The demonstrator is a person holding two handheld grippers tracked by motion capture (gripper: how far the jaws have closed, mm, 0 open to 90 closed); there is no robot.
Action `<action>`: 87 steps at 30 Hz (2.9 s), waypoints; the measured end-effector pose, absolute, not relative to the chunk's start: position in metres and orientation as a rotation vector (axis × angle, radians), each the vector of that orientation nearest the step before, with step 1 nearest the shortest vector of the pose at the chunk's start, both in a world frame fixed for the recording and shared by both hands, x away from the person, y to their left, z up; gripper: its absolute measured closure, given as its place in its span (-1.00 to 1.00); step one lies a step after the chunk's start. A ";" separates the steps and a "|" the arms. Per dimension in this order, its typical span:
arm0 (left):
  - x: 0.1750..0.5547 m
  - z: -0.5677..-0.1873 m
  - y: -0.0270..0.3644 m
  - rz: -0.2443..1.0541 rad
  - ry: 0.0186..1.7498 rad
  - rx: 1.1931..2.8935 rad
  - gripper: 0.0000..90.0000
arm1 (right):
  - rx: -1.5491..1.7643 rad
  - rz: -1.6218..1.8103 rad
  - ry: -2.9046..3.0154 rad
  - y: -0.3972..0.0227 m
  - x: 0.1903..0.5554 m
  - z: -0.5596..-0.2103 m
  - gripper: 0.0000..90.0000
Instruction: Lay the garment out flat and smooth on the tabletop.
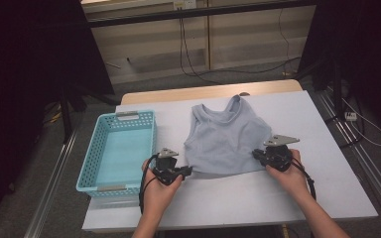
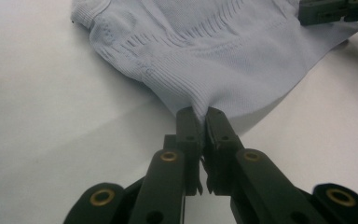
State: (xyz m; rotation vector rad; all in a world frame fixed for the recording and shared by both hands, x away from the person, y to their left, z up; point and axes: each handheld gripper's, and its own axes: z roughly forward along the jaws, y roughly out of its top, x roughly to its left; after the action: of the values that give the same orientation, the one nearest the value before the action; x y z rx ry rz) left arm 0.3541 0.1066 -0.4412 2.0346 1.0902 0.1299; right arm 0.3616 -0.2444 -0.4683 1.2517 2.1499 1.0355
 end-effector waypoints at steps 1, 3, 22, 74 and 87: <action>0.354 -0.442 0.107 0.127 1.090 2.037 0.91 | 1.244 1.034 2.154 -0.244 0.361 -0.468 0.92; 0.354 -0.442 0.107 0.125 1.092 2.039 0.90 | 1.244 1.036 2.151 -0.244 0.362 -0.467 0.94; 0.355 -0.452 0.102 0.116 1.120 2.063 0.91 | 1.273 1.099 2.081 -0.252 0.372 -0.462 0.94; 0.383 -0.443 0.088 0.291 1.123 2.067 0.94 | 1.251 1.032 2.119 -0.254 0.362 -0.469 0.96; 0.378 -0.451 0.088 0.207 1.122 2.043 0.93 | 1.244 0.993 2.085 -0.259 0.362 -0.470 0.95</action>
State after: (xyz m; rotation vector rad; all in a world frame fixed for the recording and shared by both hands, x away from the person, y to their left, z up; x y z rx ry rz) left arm 0.3781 0.0885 -0.4514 2.0427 1.1223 0.2071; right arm 0.3625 -0.2590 -0.4700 1.2444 2.0848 0.9930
